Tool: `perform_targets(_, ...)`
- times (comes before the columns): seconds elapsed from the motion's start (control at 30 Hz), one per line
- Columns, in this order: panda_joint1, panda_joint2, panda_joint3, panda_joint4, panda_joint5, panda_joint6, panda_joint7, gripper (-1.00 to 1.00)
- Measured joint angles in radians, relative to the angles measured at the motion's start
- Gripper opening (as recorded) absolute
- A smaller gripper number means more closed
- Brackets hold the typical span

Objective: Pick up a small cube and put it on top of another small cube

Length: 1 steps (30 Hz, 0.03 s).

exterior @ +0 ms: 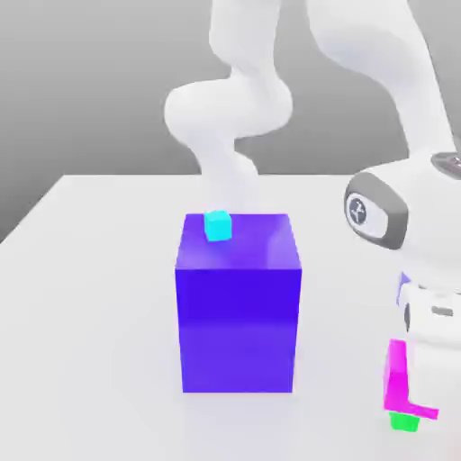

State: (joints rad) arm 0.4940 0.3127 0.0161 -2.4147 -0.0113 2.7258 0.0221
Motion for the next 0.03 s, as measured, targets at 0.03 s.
perform_targets(0.03,0.0,0.0,0.0,0.0,0.0,0.0,0.0,1.0)
